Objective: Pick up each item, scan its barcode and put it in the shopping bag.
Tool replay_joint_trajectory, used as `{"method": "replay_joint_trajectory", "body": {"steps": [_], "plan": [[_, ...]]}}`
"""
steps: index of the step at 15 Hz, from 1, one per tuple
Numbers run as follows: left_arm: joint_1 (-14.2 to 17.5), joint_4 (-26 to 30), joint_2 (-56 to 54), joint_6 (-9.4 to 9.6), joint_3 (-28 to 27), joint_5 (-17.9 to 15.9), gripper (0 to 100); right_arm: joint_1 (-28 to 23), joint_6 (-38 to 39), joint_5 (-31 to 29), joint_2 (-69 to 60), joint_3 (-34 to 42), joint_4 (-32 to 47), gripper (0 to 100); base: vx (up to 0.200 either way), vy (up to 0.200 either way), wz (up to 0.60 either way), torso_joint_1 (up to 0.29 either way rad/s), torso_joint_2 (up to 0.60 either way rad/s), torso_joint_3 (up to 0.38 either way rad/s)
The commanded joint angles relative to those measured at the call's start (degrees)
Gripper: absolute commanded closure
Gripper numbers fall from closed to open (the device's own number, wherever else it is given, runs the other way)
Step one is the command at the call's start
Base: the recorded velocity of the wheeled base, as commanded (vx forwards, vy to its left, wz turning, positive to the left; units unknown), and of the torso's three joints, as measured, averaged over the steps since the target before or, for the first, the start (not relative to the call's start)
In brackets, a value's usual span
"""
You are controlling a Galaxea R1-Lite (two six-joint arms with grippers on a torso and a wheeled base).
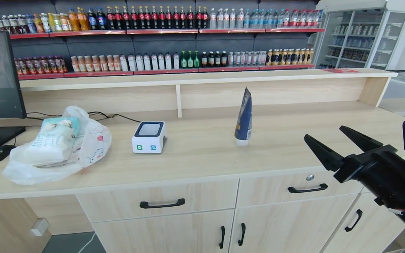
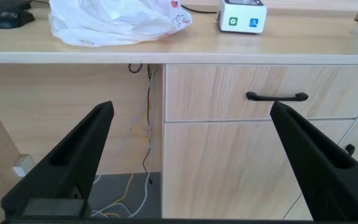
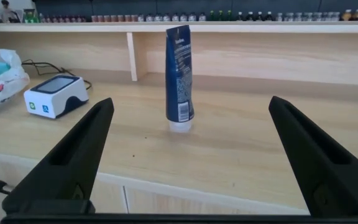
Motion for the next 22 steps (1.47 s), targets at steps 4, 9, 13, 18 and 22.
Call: {"method": "replay_joint_trajectory", "body": {"steps": [4, 9, 13, 18, 22], "plan": [[-0.06, -0.02, -0.02, 0.06, 0.0, -0.02, 0, 0.19, -0.18, 0.11, 0.67, -0.36, -0.06, 0, 0.05, 0.0, 0.0, 0.004, 0.0, 0.001], [-0.06, -0.02, -0.02, 0.23, 0.0, -0.02, 0, 0.28, -0.18, 0.11, 2.34, -1.77, -0.06, 0, 0.0, 0.0, 0.0, 0.0, 0.0, 0.0], [-0.06, -0.02, -0.02, 0.14, 0.0, -0.02, 0, 0.37, -0.53, 0.11, 2.52, -1.68, -0.06, 0, 0.15, 0.0, 0.0, -0.006, -0.01, 0.001], [-0.06, -0.02, -0.02, 0.14, 0.0, -0.02, 0, 3.97, -0.53, 0.02, 5.24, -6.16, -0.06, 0, 0.0, 0.0, 0.0, 0.0, 0.0, 0.0], [-0.06, -0.02, -0.02, 0.23, 0.0, -0.02, 0, 4.67, -1.5, 0.11, 13.24, -15.74, -0.06, 0, 0.0, 0.0, 0.0, 0.0, 0.0, 0.0]]}}
